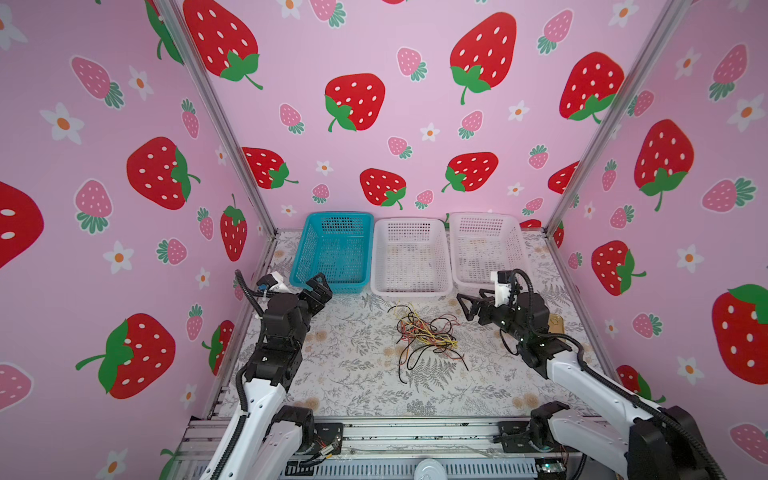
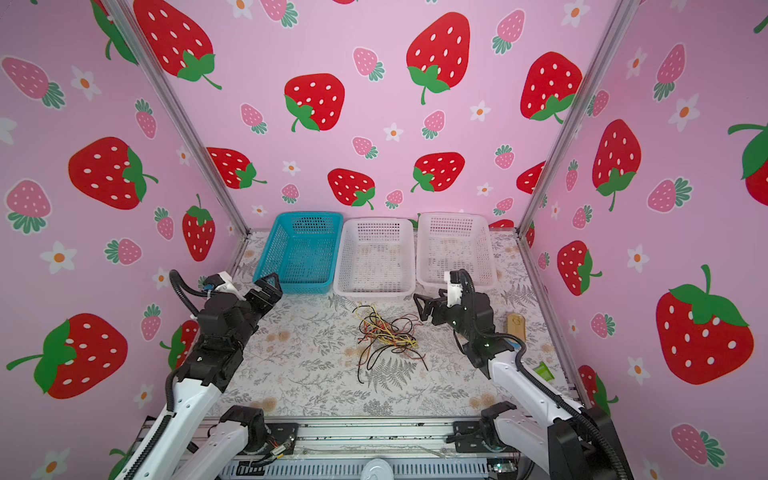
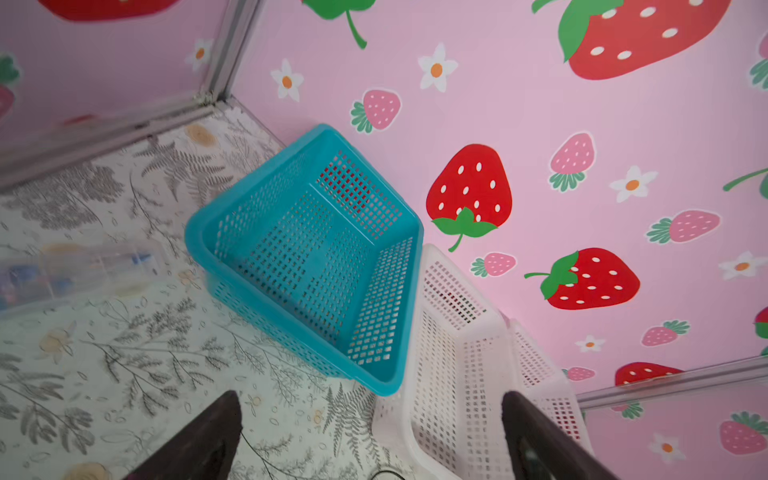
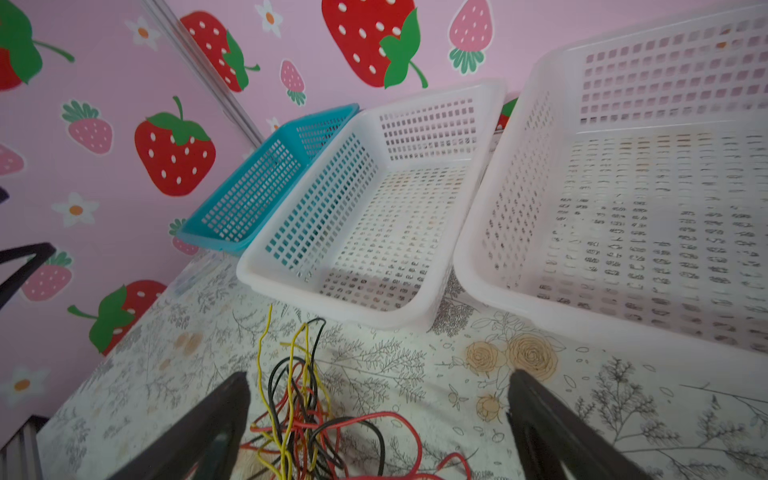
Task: Untangle the cables
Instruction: 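Reach both grippers toward the tangled wire pile and grasp wires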
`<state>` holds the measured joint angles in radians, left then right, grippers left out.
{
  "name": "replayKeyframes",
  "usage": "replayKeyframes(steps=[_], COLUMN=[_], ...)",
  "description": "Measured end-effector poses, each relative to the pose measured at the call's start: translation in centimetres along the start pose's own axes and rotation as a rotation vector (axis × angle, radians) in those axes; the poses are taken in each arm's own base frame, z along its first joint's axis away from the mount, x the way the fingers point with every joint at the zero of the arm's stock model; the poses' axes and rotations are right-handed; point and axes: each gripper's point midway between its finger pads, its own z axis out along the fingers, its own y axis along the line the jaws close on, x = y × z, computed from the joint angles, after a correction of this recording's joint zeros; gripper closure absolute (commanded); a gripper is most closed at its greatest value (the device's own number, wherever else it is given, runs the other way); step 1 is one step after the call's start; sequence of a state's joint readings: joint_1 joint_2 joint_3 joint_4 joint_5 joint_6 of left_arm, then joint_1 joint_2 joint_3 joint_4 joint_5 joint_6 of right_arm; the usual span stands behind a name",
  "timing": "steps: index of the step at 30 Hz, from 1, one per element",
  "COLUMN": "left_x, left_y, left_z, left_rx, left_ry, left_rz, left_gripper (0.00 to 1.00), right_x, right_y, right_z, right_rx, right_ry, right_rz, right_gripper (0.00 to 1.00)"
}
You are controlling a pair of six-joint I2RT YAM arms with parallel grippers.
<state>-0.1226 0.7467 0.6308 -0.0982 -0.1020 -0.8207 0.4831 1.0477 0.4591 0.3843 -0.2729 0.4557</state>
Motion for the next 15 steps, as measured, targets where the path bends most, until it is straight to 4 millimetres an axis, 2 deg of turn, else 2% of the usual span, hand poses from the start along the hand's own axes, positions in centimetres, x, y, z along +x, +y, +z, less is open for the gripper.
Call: replayKeyframes(steps=[5,8,11,15], left_x=[4.5,7.4,9.8,12.7], left_y=[1.5,1.7,1.2,-0.4], left_z=[0.9,1.0,0.3,-0.6], left_rx=[-0.067,-0.095,-0.092,-0.053], left_ry=[0.189,0.299,0.375,0.446], left_rz=[-0.033,-0.011,0.036,0.131], left_gripper=[0.01,0.0,0.02,0.04], right_x=[4.1,6.6,8.4,9.4], right_y=[1.4,2.0,2.8,3.8], right_z=[0.9,1.3,1.3,1.2], right_rx=[-0.014,-0.014,-0.019,-0.027], right_ry=[0.143,0.226,0.283,0.311], right_rz=[-0.002,0.008,0.007,0.001], right_gripper=[0.2,0.28,0.31,0.33])
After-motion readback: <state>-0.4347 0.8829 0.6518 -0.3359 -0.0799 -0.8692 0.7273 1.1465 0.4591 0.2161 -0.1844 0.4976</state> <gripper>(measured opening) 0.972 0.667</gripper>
